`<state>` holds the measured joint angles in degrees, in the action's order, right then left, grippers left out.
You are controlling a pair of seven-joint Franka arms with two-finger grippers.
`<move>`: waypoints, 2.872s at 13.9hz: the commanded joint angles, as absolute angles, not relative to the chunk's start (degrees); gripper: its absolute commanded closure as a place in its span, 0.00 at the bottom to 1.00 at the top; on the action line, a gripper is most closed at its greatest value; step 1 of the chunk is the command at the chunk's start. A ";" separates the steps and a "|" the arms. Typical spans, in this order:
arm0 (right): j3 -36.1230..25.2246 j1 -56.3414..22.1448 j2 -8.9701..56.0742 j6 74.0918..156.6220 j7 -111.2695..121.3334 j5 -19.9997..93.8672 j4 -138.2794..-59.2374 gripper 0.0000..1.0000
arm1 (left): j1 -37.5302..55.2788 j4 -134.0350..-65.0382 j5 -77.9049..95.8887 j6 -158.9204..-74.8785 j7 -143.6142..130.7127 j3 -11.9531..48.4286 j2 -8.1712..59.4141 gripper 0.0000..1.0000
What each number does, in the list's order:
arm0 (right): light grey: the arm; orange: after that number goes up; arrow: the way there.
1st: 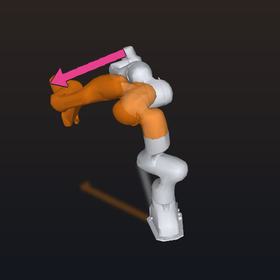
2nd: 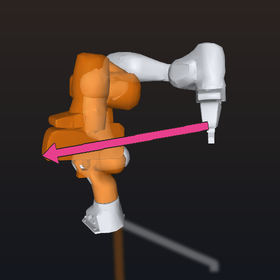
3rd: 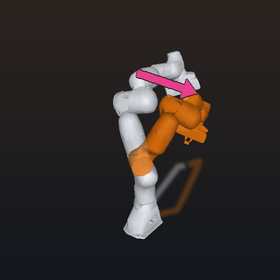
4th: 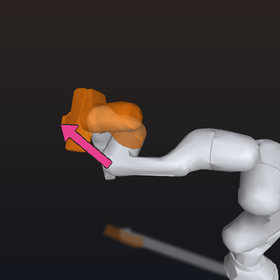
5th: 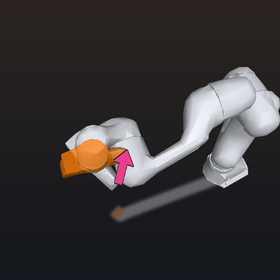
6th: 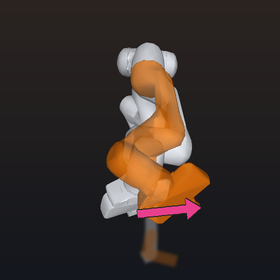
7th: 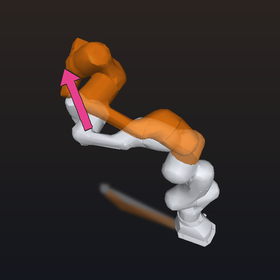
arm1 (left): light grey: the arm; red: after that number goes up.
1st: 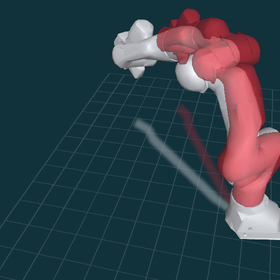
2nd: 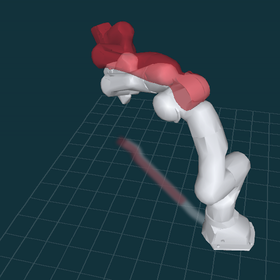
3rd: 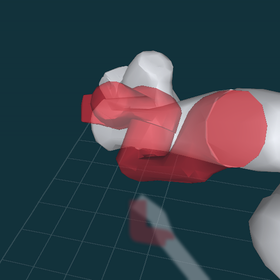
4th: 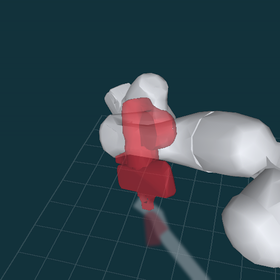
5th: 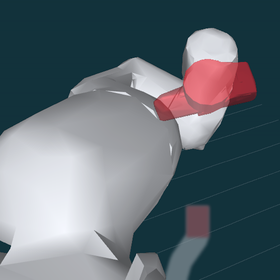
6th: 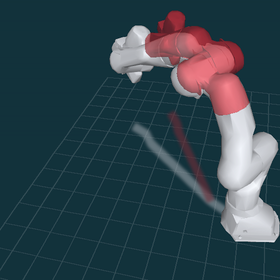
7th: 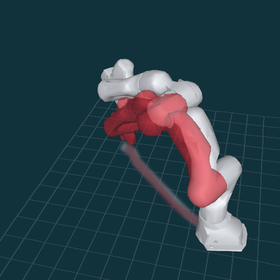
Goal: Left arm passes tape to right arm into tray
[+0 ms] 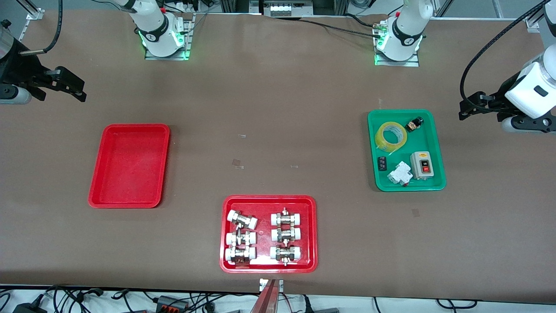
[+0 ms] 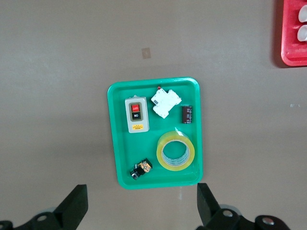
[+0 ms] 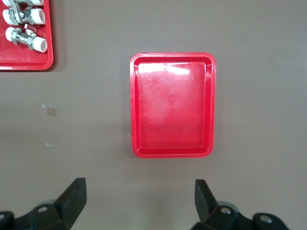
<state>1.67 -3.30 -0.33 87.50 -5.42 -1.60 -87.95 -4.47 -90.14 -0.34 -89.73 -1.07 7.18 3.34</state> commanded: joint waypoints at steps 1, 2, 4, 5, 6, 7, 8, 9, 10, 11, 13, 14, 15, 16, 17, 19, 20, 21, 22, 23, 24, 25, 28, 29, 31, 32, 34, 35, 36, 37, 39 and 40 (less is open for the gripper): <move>1.76 -3.60 -0.26 87.45 -4.83 -2.46 -87.28 0.00 | -4.40 -91.32 -1.23 -89.56 -1.67 7.56 1.93 0.00; 1.76 -3.60 -0.26 87.45 -5.01 -2.55 -87.19 0.00 | -4.39 -91.32 -1.23 -89.56 -1.67 7.56 1.93 0.00; 1.76 -3.43 -0.18 87.28 -4.48 -2.46 -87.27 0.00 | -4.39 -91.32 -1.23 -89.47 -1.67 7.56 1.93 0.00; 1.76 -3.43 -0.18 87.28 -4.48 -2.46 -87.28 0.00 | -4.39 -91.32 -1.32 -89.47 -1.58 7.56 2.02 0.00; 1.67 -3.43 -0.18 87.28 -4.57 -2.46 -87.28 0.00 | -4.39 -91.32 -1.32 -89.39 -1.58 7.56 2.02 0.00; 1.76 -3.43 -0.18 87.28 -4.83 -2.46 -87.28 0.00 | -4.39 -91.41 -1.23 -89.30 -1.58 7.56 2.02 0.00; 1.76 -3.51 -0.18 87.19 -5.09 -2.46 -87.28 0.00 | -4.39 -91.41 -1.23 -89.30 -1.58 7.56 2.54 0.00; 1.76 -3.52 -0.18 87.19 -5.27 -2.46 -87.36 0.00 | -4.39 -91.41 -1.23 -89.38 -1.58 7.56 2.72 0.00; 1.76 -3.52 -0.18 87.19 -5.36 -2.46 -87.36 0.00 | -4.31 -91.41 -1.32 -89.30 -1.50 7.56 3.33 0.00; 1.76 -3.52 -0.18 87.10 -5.36 -2.46 -87.45 0.00 | -4.39 -91.41 -1.23 -89.04 -1.15 7.56 4.12 0.00; 1.76 -3.52 -0.18 87.01 -5.36 -2.37 -87.45 0.00 | -4.22 -91.58 -1.23 -87.72 -0.88 7.56 5.00 0.00; 1.76 -3.52 -0.18 87.01 -5.36 -2.46 -87.54 0.00 | -4.13 -91.50 -1.23 -87.71 -0.79 7.99 5.97 0.00; 1.76 -3.52 -0.18 86.92 -5.36 -2.46 -87.54 0.00 | -4.22 -91.58 -1.23 -87.71 -0.88 8.69 6.15 0.00; 1.76 -3.52 -0.18 86.92 -5.36 -2.46 -87.54 0.00 | -4.22 -92.02 -1.23 -87.71 -0.88 8.79 6.07 0.00; 1.76 -3.52 -0.18 86.92 -5.36 -2.46 -87.54 0.00 | -4.31 -92.63 -1.14 -87.71 -0.88 9.66 5.98 0.00; 1.76 -3.52 -0.18 86.84 -5.45 -2.46 -87.54 0.00 | -4.48 -93.60 -1.14 -87.71 -0.88 10.37 5.71 0.00; 1.76 -3.52 -0.18 86.84 -5.45 -2.46 -87.63 0.00 | -4.31 -93.60 -0.79 -87.89 -0.79 10.55 5.45 0.00; 1.76 -3.52 -0.18 86.84 -5.45 -2.46 -87.63 0.00 | -4.39 -93.78 -0.09 -88.24 -0.79 11.77 5.28 0.00; 1.76 -3.52 -0.18 86.75 -5.45 -2.46 -87.63 0.00 | -4.74 -94.74 -0.09 -89.03 -0.88 12.65 5.19 0.00; 1.76 -3.52 -0.18 86.75 -5.45 -2.46 -87.63 0.00 | -4.66 -98.05 0.00 -92.17 -0.97 12.74 3.88 0.00; 1.67 -3.52 -0.18 86.75 -5.45 -2.37 -87.63 0.00 | -4.75 -103.74 0.00 -97.94 -0.97 12.83 1.78 0.00; 1.76 -3.52 -0.18 86.75 -5.45 -2.46 -87.63 0.00 | -4.83 -108.58 0.09 -102.17 -0.88 12.83 -0.42 0.00; 1.76 -3.52 -0.18 86.75 -5.45 -2.46 -87.71 0.00 | -5.01 -117.83 0.09 -112.81 -0.88 12.75 -1.59 0.00; 1.76 -3.52 -0.18 86.75 -5.45 -2.46 -87.71 0.00 | -5.18 -121.86 0.09 -119.38 -1.05 12.74 -1.06 0.00; 1.76 -3.52 -0.18 86.75 -5.45 -2.46 -87.71 0.00 | -6.59 -128.91 0.09 -128.98 -1.05 12.66 0.43 0.00; 1.76 -3.52 -0.18 86.75 -5.45 -2.46 -87.71 0.00 | -6.77 -129.89 0.00 -130.24 -1.14 12.66 1.57 0.00; 1.76 -3.52 -0.18 86.66 -5.45 -2.46 -87.71 0.00 | -6.85 -131.57 0.00 -131.04 -1.49 12.66 3.33 0.00; 1.76 -3.52 -0.18 86.66 -5.45 -2.46 -87.71 0.00 | -8.16 -132.18 0.09 -131.22 -1.49 12.66 3.60 0.00; 1.76 -3.52 -0.18 86.66 -5.45 -2.46 -87.71 0.00 | -9.04 -132.45 0.00 -131.48 -1.58 12.66 4.91 0.00; 1.76 -3.52 -0.18 86.66 -5.36 -2.46 -87.71 0.00 | -9.05 -132.36 0.09 -132.62 -1.58 12.66 5.70 0.00; 1.76 -3.52 -0.18 86.66 -5.36 -2.37 -87.71 0.00 | -10.89 -132.63 0.00 -134.99 -1.58 12.66 8.25 0.00; 1.76 -3.52 -0.18 86.75 -5.45 -2.37 -87.71 0.00 | -11.86 -132.63 0.00 -135.09 -1.58 12.66 9.04 0.00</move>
<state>1.68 -3.31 0.06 87.36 -5.40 -1.63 -87.97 -9.88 -132.39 -0.21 -133.43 -1.40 12.26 7.24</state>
